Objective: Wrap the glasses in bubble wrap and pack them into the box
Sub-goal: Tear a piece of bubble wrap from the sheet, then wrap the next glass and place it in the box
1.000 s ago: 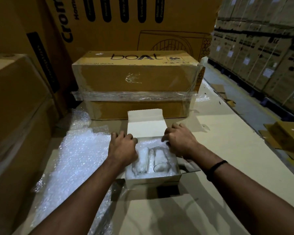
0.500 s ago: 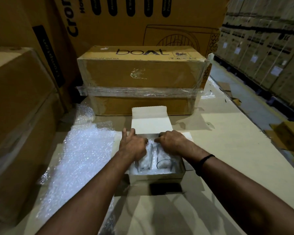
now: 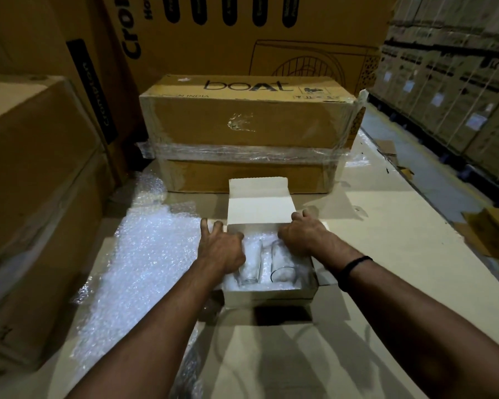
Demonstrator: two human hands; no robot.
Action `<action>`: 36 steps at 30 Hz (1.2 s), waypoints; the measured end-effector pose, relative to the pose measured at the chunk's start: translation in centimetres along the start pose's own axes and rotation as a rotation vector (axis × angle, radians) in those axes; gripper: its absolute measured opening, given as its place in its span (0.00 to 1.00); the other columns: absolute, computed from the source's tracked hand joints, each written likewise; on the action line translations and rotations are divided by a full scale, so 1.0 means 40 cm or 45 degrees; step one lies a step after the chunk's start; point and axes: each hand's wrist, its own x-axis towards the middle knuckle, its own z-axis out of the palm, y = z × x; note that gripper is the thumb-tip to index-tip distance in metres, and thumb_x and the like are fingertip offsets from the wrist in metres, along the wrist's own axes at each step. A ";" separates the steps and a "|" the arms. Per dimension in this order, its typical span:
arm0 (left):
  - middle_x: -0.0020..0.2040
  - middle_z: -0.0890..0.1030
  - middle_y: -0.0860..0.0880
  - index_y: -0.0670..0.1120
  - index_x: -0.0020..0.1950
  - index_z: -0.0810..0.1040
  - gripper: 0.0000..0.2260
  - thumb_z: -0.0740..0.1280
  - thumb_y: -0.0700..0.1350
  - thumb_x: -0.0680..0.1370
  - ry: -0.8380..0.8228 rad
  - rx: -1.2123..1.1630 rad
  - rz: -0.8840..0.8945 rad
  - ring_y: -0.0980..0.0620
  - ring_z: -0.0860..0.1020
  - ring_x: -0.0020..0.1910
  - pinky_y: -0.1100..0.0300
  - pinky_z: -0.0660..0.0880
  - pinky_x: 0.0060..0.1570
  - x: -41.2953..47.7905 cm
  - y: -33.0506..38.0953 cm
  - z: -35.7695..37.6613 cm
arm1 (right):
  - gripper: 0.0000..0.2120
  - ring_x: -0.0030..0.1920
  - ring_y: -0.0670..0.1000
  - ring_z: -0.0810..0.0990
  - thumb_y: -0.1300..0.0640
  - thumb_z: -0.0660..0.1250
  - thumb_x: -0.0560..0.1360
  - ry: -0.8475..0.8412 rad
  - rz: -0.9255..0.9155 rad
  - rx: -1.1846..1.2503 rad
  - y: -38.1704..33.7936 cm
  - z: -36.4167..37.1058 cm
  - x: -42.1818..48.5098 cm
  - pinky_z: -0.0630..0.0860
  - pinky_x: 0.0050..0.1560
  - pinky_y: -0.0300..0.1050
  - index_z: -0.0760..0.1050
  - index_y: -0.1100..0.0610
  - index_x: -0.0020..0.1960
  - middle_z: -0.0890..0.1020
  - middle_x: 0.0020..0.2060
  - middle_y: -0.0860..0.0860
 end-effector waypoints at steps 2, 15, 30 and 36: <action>0.64 0.78 0.48 0.51 0.68 0.72 0.21 0.62 0.49 0.74 0.091 0.000 0.013 0.45 0.64 0.71 0.37 0.46 0.71 -0.016 -0.005 -0.007 | 0.14 0.63 0.56 0.70 0.56 0.58 0.77 0.041 0.050 0.062 0.007 0.003 -0.019 0.61 0.61 0.53 0.74 0.53 0.61 0.79 0.58 0.55; 0.72 0.71 0.52 0.50 0.60 0.81 0.19 0.59 0.57 0.76 0.008 0.125 0.071 0.43 0.57 0.75 0.36 0.41 0.71 -0.069 -0.002 -0.011 | 0.20 0.75 0.56 0.58 0.44 0.55 0.77 -0.107 0.153 0.183 0.001 0.040 -0.091 0.35 0.70 0.71 0.75 0.47 0.65 0.73 0.69 0.46; 0.78 0.61 0.46 0.49 0.69 0.75 0.19 0.59 0.53 0.80 -0.143 0.134 0.112 0.42 0.48 0.78 0.36 0.36 0.71 -0.113 0.010 -0.002 | 0.30 0.77 0.58 0.49 0.40 0.64 0.75 -0.214 0.183 0.164 -0.032 0.066 -0.137 0.39 0.70 0.71 0.65 0.50 0.73 0.59 0.77 0.49; 0.62 0.80 0.50 0.51 0.53 0.85 0.13 0.64 0.51 0.75 0.779 -0.464 -0.128 0.44 0.75 0.63 0.46 0.65 0.60 -0.307 -0.138 0.129 | 0.18 0.63 0.53 0.75 0.46 0.69 0.75 0.655 0.185 0.849 -0.151 0.009 -0.278 0.69 0.62 0.48 0.78 0.51 0.62 0.79 0.63 0.50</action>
